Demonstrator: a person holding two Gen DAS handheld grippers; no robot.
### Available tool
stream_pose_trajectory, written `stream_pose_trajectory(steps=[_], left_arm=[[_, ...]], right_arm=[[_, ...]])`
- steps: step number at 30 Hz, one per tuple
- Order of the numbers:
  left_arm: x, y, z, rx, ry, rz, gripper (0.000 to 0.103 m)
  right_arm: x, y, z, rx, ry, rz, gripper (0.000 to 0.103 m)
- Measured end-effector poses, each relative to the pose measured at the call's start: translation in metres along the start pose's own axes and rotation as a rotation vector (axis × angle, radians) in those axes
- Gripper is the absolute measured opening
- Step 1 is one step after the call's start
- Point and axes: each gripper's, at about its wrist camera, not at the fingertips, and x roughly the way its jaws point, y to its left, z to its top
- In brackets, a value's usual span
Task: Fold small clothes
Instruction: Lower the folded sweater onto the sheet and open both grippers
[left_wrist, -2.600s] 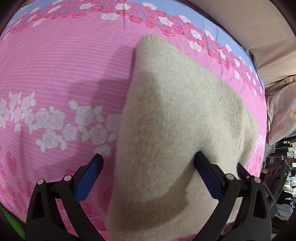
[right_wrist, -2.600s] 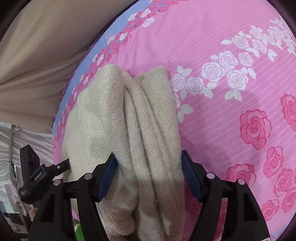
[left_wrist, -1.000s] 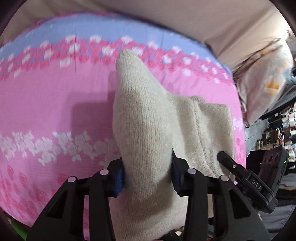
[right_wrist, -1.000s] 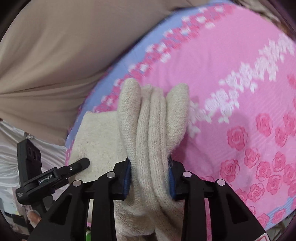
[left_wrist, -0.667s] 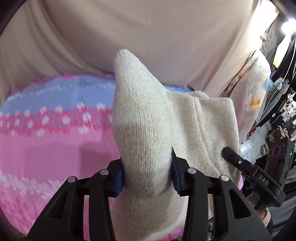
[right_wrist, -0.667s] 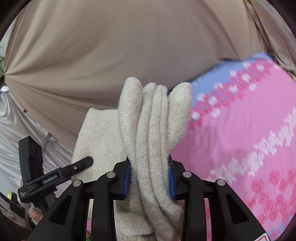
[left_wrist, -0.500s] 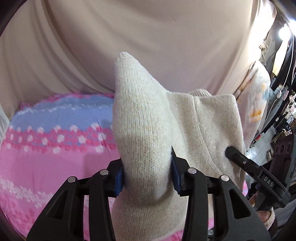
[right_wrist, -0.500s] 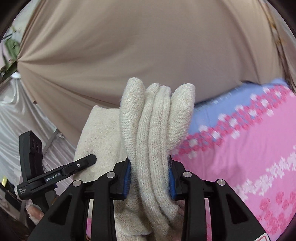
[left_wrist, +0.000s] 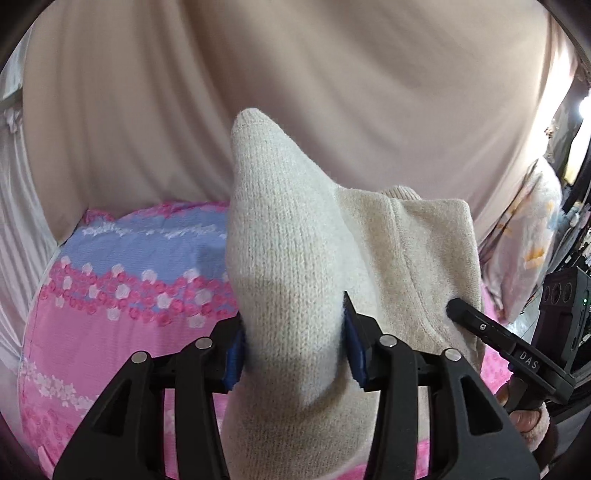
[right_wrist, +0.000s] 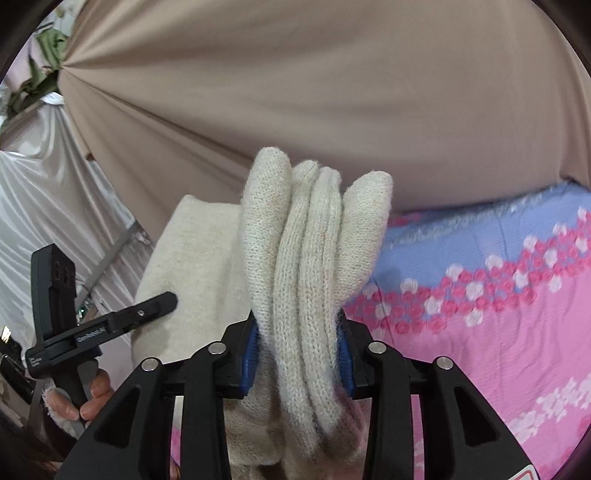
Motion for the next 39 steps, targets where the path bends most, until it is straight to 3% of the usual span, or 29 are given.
stream_pose_trajectory(steps=[2,4,5,6,7,10,15,17,19,20,22,25,28,30,33,37,38,39], left_arm=[[0.032,0.024,-0.015,-0.010,0.036,0.024,0.056],[0.081,0.058,-0.044,-0.040,0.087,0.098,0.063],[0.107,0.079,-0.065,-0.066,0.128,0.163,0.063],[0.121,0.094,-0.081,-0.090,0.171,0.212,0.060],[0.130,0.109,-0.097,-0.125,0.227,0.248,0.057],[0.115,0.135,-0.124,-0.246,0.248,0.160,0.058],[0.099,0.116,-0.123,-0.179,0.205,0.120,0.062],[0.109,0.102,-0.124,-0.119,0.219,0.112,0.064],[0.128,0.094,-0.131,-0.080,0.248,0.116,0.066],[0.140,0.094,-0.134,-0.064,0.273,0.136,0.066],[0.157,0.092,-0.145,-0.044,0.330,0.155,0.066],[0.152,0.095,-0.148,-0.047,0.312,0.153,0.066],[0.155,0.096,-0.149,-0.057,0.319,0.146,0.066],[0.156,0.095,-0.148,-0.056,0.322,0.145,0.066],[0.155,0.094,-0.146,-0.042,0.315,0.156,0.066],[0.147,0.093,-0.145,-0.036,0.294,0.173,0.066],[0.144,0.092,-0.145,-0.038,0.289,0.174,0.067],[0.142,0.091,-0.145,-0.038,0.284,0.176,0.070]], right_arm=[[0.043,-0.024,-0.023,0.032,0.052,-0.043,0.047],[0.088,-0.061,-0.057,0.075,0.120,-0.166,0.047],[0.105,-0.082,-0.076,0.138,0.184,-0.275,0.042],[0.108,-0.092,-0.088,0.190,0.207,-0.295,0.023],[0.103,-0.093,-0.098,0.224,0.197,-0.264,0.017],[0.086,-0.053,-0.106,0.110,0.171,-0.249,0.012],[0.115,-0.003,-0.096,-0.018,0.204,-0.226,0.010],[0.143,-0.012,-0.101,-0.028,0.260,-0.280,0.010],[0.169,-0.036,-0.116,-0.045,0.336,-0.393,0.003],[0.176,-0.055,-0.124,-0.012,0.366,-0.380,0.000],[0.162,-0.063,-0.118,0.095,0.338,-0.333,0.000],[0.140,-0.030,-0.101,0.024,0.282,-0.334,0.007],[0.154,-0.024,-0.109,-0.037,0.327,-0.369,0.008],[0.177,-0.042,-0.129,-0.036,0.402,-0.420,0.000],[0.164,-0.037,-0.124,0.013,0.355,-0.389,0.000],[0.136,-0.005,-0.114,-0.063,0.281,-0.391,0.012],[0.129,0.000,-0.112,-0.075,0.262,-0.398,0.017],[0.122,0.009,-0.111,-0.081,0.239,-0.404,0.030]])
